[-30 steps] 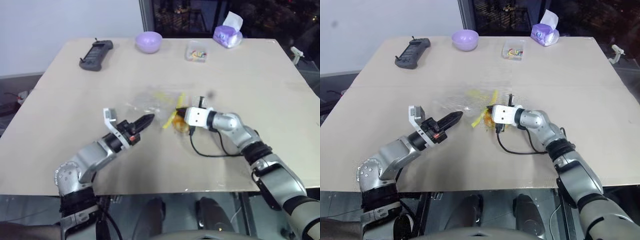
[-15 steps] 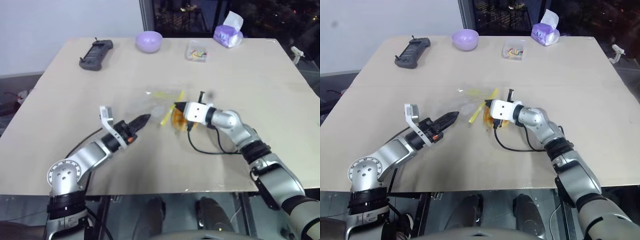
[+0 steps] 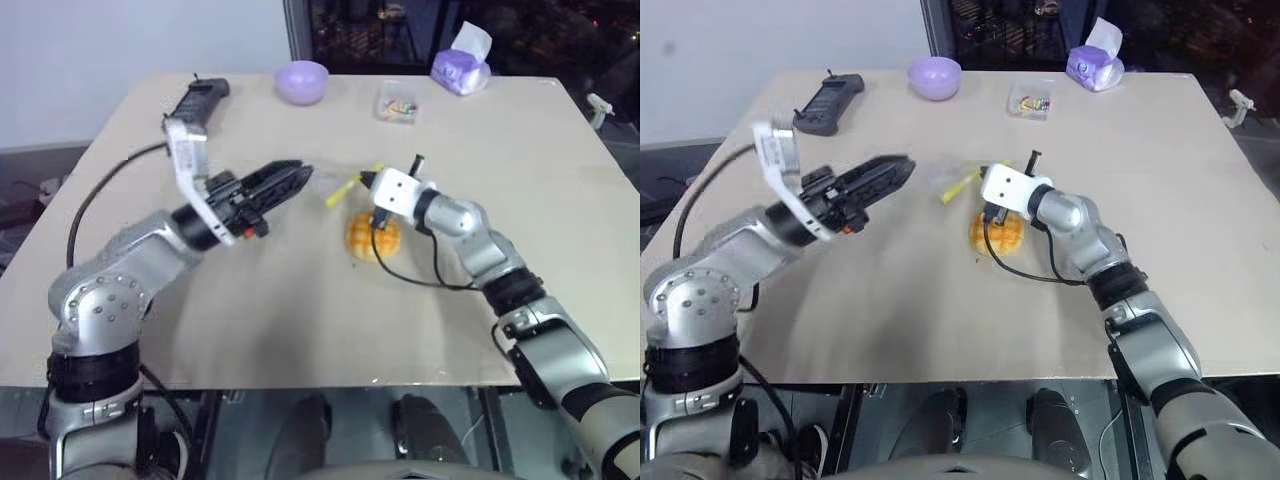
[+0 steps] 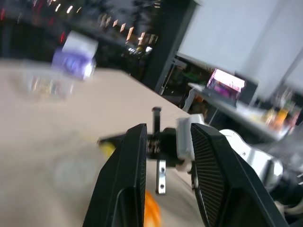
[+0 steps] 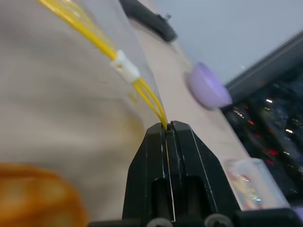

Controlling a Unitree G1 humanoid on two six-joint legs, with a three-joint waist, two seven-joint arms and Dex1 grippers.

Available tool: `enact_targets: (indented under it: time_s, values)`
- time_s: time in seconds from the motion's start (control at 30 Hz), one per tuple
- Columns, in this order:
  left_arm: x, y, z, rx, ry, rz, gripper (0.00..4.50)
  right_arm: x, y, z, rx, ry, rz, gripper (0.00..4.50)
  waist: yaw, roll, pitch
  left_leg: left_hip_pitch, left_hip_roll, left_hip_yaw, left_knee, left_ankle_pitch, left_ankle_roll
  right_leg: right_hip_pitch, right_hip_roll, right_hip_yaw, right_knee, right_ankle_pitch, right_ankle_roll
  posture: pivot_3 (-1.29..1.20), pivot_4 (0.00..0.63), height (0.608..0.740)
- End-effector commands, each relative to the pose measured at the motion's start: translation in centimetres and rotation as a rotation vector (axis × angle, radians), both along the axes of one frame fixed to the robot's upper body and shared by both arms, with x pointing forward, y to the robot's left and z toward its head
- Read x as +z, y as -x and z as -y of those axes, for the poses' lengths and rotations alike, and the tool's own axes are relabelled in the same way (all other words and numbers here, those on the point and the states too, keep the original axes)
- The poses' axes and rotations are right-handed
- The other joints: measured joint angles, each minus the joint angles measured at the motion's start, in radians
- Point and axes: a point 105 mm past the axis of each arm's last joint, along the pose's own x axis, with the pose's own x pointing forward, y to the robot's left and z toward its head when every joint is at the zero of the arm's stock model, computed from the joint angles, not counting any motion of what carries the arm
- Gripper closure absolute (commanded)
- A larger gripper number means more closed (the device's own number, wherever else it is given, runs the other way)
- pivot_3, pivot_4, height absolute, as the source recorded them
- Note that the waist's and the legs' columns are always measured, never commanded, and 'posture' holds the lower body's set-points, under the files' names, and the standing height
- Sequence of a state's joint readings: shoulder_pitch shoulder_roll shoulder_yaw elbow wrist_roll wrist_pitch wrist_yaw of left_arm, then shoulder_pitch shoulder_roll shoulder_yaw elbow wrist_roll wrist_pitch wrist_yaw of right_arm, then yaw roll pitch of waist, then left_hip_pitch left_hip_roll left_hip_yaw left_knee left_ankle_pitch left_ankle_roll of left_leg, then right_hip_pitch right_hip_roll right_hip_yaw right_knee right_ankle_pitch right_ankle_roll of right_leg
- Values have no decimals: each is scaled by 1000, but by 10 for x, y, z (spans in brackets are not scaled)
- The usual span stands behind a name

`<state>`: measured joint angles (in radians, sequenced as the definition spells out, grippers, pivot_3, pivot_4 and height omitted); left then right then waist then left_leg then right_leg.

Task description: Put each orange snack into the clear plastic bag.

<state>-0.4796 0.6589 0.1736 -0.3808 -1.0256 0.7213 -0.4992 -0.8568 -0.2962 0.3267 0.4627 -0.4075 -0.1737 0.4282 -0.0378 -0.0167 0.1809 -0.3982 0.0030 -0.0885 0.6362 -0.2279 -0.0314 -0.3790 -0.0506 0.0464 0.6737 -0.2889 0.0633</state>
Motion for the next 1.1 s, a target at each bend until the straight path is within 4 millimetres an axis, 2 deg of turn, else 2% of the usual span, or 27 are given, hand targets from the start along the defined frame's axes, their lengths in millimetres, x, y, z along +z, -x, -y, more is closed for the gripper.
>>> enact_targets:
  time_s: [0.03, 0.13, 0.2, 0.27, 0.33, 0.4, 0.57, 0.73, 0.97, 1.1]
  values:
    - [-3, -25, 13, 208, -271, 268, 2951, 35, -2, -3, -85, 56, 160, 4500, 0, 0, 0, 0, 0, 0, -1, 0, 0, 0, 0, 0, -1, 0, 0, 0, 150, 740]
    - [-16, -40, 14, 320, -424, 403, 2951, 46, -4, -4, -135, 61, 212, 4500, -6, 0, 0, -1, 0, 2, -3, 0, 0, -4, 1, 2, -1, 0, 0, 0, 150, 740]
    - [-18, -46, 15, 384, -499, 502, 2951, 52, -8, 1, -206, 14, 194, 4500, -6, 0, 0, -3, 1, 4, -5, 0, 0, -8, 1, 5, -1, 0, 0, 0, 150, 740]
    - [-15, -51, 15, 455, -524, 584, 2951, 56, -8, 2, -225, 10, 198, 4500, -6, 0, 0, -8, 1, 5, -4, 0, 0, -14, 1, 6, 1, 0, 0, 0, 150, 740]
    - [-15, -52, 20, 478, -544, 640, 2951, 59, -8, 2, -250, 17, 216, 4500, -4, 0, 0, -20, 1, 5, 0, 0, 0, -26, 1, 6, 5, 0, 0, 0, 150, 740]
    - [-17, -52, 27, 475, -563, 673, 2951, 63, -7, 1, -279, 19, 245, 4500, -3, 0, 0, -22, 0, 5, 0, 0, 0, -27, 0, 6, 5, 0, 0, 0, 150, 740]
    - [-13, -53, 36, 486, -560, 700, 2951, 61, -5, -1, -296, 34, 254, 4500, -4, 0, 0, -22, 0, 5, 0, 0, 0, -28, 0, 6, 6, 0, 0, 0, 150, 740]
    - [-16, -61, 31, 507, -600, 689, 2951, 56, -1, -7, -280, 42, 244, 4500, -8, 0, 0, -21, 0, 5, 0, 0, 0, -28, 1, 6, 7, 0, 0, 0, 150, 740]
    - [-20, -65, 36, 499, -599, 660, 2951, 56, 1, -12, -268, 44, 247, 4500, -6, 0, 0, -21, 0, 5, 1, 0, 0, -27, 1, 6, 7, 0, 0, 0, 150, 740]
    - [-31, -71, 39, 492, -597, 598, 2951, 56, 3, -14, -260, 41, 249, 4500, -6, 0, 0, -21, 0, 5, 1, 0, 0, -27, 1, 6, 7, 0, 0, 0, 150, 740]
